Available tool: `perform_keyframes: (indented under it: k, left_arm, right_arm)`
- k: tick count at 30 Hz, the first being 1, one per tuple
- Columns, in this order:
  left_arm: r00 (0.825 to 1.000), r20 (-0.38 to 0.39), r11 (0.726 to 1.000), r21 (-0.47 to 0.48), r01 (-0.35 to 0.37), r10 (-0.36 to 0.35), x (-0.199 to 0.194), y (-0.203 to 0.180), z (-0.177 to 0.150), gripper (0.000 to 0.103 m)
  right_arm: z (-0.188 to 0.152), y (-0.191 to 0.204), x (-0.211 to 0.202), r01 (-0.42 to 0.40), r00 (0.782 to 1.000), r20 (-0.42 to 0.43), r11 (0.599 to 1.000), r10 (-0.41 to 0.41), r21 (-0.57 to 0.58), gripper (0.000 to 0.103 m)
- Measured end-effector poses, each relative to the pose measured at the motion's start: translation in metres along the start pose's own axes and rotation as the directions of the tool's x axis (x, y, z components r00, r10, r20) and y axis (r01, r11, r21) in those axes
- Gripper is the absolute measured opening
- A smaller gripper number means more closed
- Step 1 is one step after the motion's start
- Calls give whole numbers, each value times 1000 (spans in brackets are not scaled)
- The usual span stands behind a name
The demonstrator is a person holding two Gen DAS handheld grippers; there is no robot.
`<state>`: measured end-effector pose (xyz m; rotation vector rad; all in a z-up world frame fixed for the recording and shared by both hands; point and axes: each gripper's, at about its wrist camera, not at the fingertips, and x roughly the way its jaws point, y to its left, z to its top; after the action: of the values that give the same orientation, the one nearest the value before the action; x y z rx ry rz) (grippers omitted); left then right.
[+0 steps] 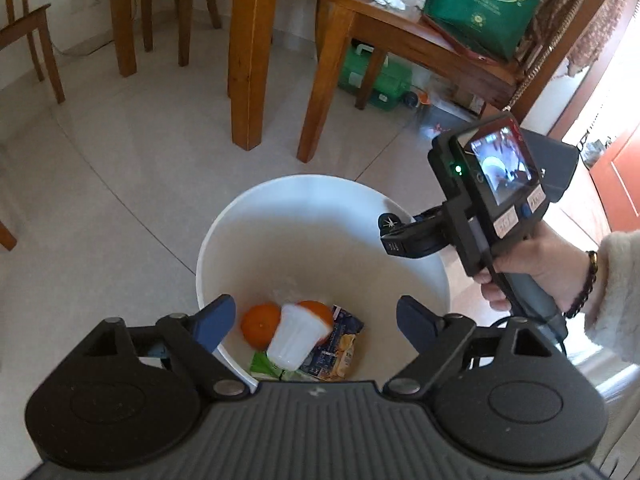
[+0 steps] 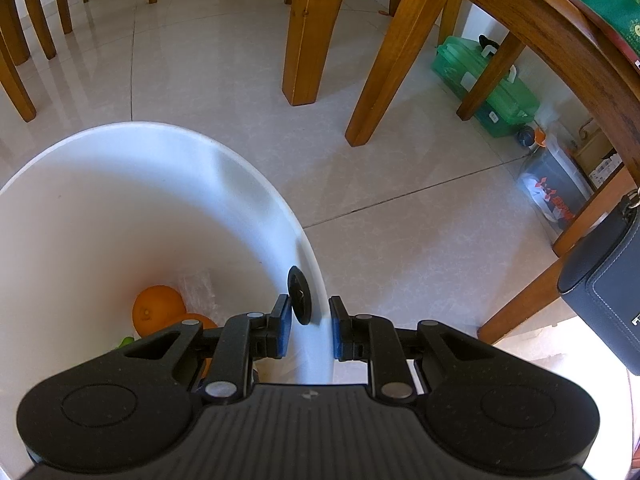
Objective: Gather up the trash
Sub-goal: 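Carry the white cup over the bin and open the left tool, then grasp the blue juice carton with the left tool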
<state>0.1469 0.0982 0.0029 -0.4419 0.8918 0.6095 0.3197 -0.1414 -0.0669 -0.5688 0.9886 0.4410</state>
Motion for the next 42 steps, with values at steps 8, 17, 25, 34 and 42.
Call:
perform_keyframes:
  k: [8, 17, 25, 34, 42]
  left_arm:
    - [996, 21, 996, 14, -84, 83, -8, 21, -22, 87]
    - [988, -5, 986, -62, -152, 152, -3, 58, -75, 87]
    - [989, -50, 982, -125, -143, 138, 26, 79, -120, 87]
    - [979, -91, 963, -185, -196, 182, 78, 104, -182, 87]
    - [973, -112, 944, -242, -224, 202, 112, 118, -217, 87]
  right_arm:
    - [1, -2, 1, -1, 1000, -1, 1000, 1, 1, 23]
    - [0, 2, 1, 10, 1000, 2, 1000, -10, -7, 23]
    - [0, 4, 1, 19, 1000, 3, 1000, -19, -12, 24]
    - [-2, 5, 0, 20, 1000, 4, 1000, -20, -20, 24]
    - [-1, 6, 1, 26, 1000, 5, 999, -26, -24, 25]
